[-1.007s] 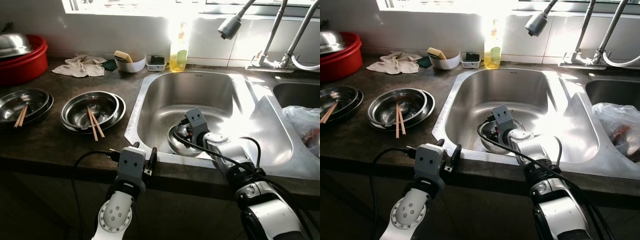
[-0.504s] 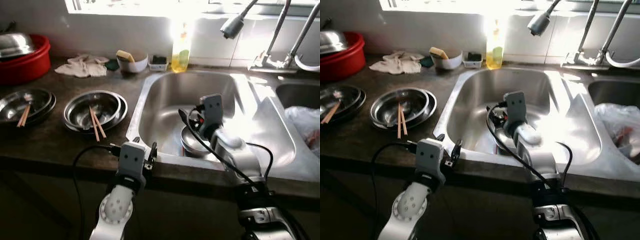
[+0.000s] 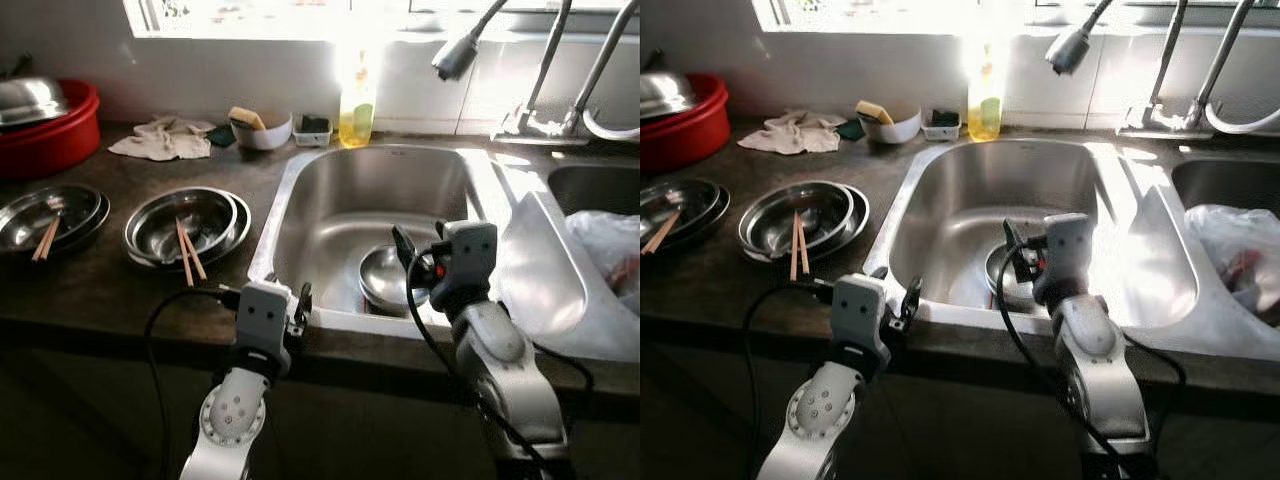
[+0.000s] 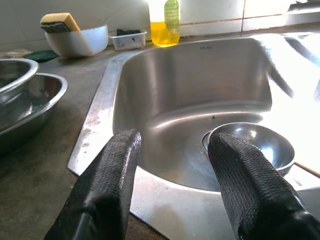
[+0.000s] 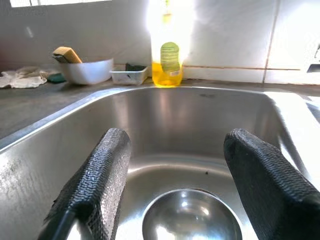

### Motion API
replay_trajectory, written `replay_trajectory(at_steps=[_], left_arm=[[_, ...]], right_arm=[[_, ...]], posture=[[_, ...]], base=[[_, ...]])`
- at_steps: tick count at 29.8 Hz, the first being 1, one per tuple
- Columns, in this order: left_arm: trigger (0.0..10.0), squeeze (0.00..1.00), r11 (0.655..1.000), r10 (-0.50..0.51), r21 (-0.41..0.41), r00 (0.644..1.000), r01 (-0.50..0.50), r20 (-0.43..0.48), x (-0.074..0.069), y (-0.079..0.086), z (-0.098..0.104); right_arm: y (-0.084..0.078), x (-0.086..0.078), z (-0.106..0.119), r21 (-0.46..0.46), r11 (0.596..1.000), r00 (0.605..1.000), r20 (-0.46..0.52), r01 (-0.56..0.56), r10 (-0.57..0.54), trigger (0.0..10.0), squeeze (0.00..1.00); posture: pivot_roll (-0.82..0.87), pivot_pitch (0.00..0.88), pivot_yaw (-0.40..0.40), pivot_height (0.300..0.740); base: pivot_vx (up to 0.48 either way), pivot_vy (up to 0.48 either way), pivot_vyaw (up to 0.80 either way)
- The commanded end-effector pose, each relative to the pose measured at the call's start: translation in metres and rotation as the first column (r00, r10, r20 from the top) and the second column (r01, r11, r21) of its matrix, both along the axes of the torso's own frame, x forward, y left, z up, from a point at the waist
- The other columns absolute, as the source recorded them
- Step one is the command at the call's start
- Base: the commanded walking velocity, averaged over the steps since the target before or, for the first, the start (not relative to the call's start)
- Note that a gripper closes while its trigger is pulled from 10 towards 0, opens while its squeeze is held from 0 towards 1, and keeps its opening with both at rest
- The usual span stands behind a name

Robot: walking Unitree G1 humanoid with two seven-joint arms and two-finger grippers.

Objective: Kitchen organization

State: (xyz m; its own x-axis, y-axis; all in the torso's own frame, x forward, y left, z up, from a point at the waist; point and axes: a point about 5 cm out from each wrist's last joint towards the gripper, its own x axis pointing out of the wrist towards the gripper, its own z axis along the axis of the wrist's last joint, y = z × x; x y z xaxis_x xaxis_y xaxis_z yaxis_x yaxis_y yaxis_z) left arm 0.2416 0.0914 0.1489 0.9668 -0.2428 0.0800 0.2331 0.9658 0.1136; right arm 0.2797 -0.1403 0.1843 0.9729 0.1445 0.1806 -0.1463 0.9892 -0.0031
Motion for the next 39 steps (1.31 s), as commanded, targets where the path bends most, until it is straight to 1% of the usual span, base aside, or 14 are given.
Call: replay_trajectory(at_steps=[1, 7, 9, 13, 19, 26, 39], left_arm=[[10.0, 0.0, 1.0, 0.005, -0.004, 1.0, -0.005, 0.01, -0.001, 0.0, 0.001], [10.0, 0.0, 1.0, -0.009, -0.006, 1.0, 0.009, 0.004, -0.002, -0.003, -0.001], [10.0, 0.0, 1.0, -0.022, -0.018, 1.0, 0.022, -0.001, -0.003, -0.004, -0.001], [10.0, 0.0, 1.0, -0.024, -0.012, 1.0, 0.024, -0.005, -0.004, -0.005, -0.003], [10.0, 0.0, 1.0, -0.025, -0.016, 1.0, 0.025, -0.012, -0.005, -0.006, -0.004], [10.0, 0.0, 0.999, -0.038, -0.012, 0.999, 0.037, -0.023, -0.007, -0.008, -0.007], [10.0, 0.0, 0.999, -0.036, -0.013, 0.999, 0.036, -0.031, -0.008, -0.007, -0.007]], right_arm=[[0.006, -0.007, 0.009, 0.016, 1.0, 0.999, 0.052, -0.013, 0.012, 10.0, 0.0], [0.013, -0.017, 0.003, 0.017, 0.999, 0.999, 0.037, -0.027, 0.026, 10.0, 0.0], [0.014, -0.017, 0.001, 0.016, 0.999, 0.999, 0.028, -0.028, 0.027, 10.0, 0.0], [0.014, -0.017, -0.001, 0.01, 1.0, 0.999, 0.021, -0.024, 0.024, 10.0, 0.0], [0.015, -0.019, -0.005, 0.01, 1.0, 1.0, 0.008, -0.022, 0.022, 10.0, 0.0], [0.014, -0.018, -0.013, 0.004, 1.0, 0.999, -0.029, -0.018, 0.018, 10.0, 0.0], [0.016, -0.022, -0.017, 0.014, 1.0, 0.999, -0.049, -0.012, 0.013, 10.0, 0.0]], posture=[[0.04, 0.036, 0.008, 0.74], [0.04, 0.028, -0.001, 0.74], [0.04, 0.025, -0.002, 0.74], [0.04, 0.018, -0.006, 0.74], [0.04, 0.013, -0.005, 0.74], [0.03, 0.016, -0.001, 0.74], [0.03, 0.031, 0.005, 0.74]], base=[[0.0, 0.0, 0.0], [0.0, 0.0, 0.0], [0.0, 0.0, 0.0], [0.0, 0.0, 0.0], [-0.275, 0.0, 0.0], [0.0, 0.0, 0.0], [-0.037, 0.0, 0.0]])
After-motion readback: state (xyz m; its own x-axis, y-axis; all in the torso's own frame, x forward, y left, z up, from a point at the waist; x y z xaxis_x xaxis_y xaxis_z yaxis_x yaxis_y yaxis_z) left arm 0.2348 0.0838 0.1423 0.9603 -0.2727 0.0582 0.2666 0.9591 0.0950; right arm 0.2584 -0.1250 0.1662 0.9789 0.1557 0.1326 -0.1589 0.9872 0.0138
